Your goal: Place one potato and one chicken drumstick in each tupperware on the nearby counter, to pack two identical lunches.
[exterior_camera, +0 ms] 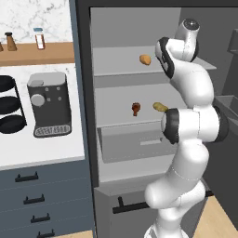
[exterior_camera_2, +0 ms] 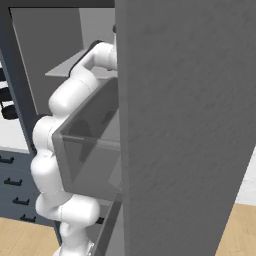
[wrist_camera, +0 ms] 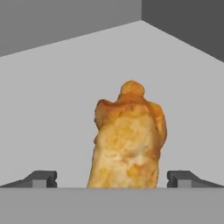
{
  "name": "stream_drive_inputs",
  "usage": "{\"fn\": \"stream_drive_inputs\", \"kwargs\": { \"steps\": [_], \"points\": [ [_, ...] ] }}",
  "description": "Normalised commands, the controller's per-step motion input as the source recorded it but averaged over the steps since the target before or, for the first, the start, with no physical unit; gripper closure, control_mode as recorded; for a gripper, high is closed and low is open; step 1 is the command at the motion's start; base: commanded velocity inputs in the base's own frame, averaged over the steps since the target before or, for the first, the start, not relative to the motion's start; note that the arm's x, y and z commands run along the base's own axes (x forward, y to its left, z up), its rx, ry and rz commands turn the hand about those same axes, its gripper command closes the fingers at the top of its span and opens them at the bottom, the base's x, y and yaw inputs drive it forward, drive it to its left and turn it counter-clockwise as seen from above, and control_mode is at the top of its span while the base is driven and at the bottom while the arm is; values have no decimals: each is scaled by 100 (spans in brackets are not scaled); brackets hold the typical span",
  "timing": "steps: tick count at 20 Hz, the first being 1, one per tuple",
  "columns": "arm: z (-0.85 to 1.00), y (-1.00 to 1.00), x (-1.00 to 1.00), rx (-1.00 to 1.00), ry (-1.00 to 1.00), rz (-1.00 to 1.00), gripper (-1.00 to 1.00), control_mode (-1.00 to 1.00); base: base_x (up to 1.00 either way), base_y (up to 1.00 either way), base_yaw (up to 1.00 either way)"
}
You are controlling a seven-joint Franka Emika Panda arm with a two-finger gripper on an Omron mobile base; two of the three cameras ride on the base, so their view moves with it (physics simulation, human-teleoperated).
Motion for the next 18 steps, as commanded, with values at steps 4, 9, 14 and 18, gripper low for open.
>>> {"fn": "stream_drive_inputs", "kwargs": {
  "steps": [4,9,14,18],
  "points": [
    [-17,-11,56,3,0,0,-100,-100,0,0,0],
    [-41,-1,49,2,1,0,100,-100,0,0,0],
    [-44,0,4,0,0,0,100,-100,0,0,0],
    [-8,7,-23,-1,0,-1,100,-100,0,0,0]
  ]
}}
